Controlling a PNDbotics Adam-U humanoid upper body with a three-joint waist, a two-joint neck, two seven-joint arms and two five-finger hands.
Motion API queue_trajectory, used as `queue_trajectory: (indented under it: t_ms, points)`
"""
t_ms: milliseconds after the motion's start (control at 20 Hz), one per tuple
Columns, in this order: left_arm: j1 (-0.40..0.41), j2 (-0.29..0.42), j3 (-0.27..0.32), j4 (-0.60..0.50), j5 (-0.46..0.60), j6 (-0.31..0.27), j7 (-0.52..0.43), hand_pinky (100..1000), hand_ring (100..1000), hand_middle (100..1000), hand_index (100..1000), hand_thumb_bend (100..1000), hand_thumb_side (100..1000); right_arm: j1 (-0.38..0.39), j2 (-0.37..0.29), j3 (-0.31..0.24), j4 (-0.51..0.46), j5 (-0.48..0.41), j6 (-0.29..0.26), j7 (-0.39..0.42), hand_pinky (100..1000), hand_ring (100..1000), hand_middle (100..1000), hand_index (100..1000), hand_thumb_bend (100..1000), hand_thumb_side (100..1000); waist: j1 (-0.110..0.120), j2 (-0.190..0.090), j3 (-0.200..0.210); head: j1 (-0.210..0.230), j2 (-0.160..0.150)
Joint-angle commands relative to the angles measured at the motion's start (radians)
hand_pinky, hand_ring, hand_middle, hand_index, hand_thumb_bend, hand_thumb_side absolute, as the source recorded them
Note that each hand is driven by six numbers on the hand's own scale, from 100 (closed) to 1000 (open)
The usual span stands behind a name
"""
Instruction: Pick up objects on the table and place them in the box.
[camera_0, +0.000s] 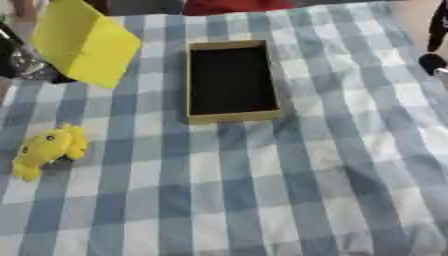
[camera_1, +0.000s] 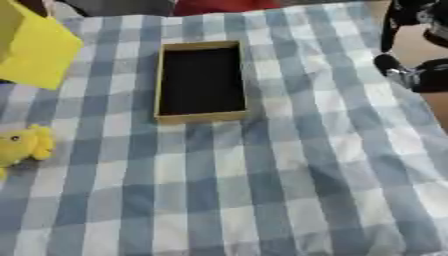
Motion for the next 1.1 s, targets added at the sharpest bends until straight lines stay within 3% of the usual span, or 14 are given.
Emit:
queue_trajectory:
  t_ms: [50, 400, 1100]
  points:
    - [-0.039, -0.026, -0.018, -0.005, -0.016, 0.035, -0.004, 567, 486, 389, 575, 321, 100, -0.019, -0.016, -0.004, -0.018, -0.015, -0.006, 0.006, 620, 683, 553, 526, 238, 100, -0.005, -0.013, -0.003, 0.008, 0.005]
    - [-0.11, -0.108, -0.059, 0.077, -0.047, 0.046, -0.004, 559, 478, 380, 566, 313, 100, -0.03, -0.012, 0.0, -0.019, -0.023, -0.011, 0.013, 616, 681, 551, 525, 226, 100, -0.007, -0.005, -0.012, 0.018, 0.005]
    - [-0.217, -0.262, -0.11, 0.298, -0.212, -0.026, 0.0, 556, 467, 366, 552, 344, 100, -0.066, 0.006, 0.007, -0.031, -0.036, -0.009, 0.012, 592, 671, 544, 522, 155, 100, -0.008, 0.018, -0.04, 0.033, 0.005]
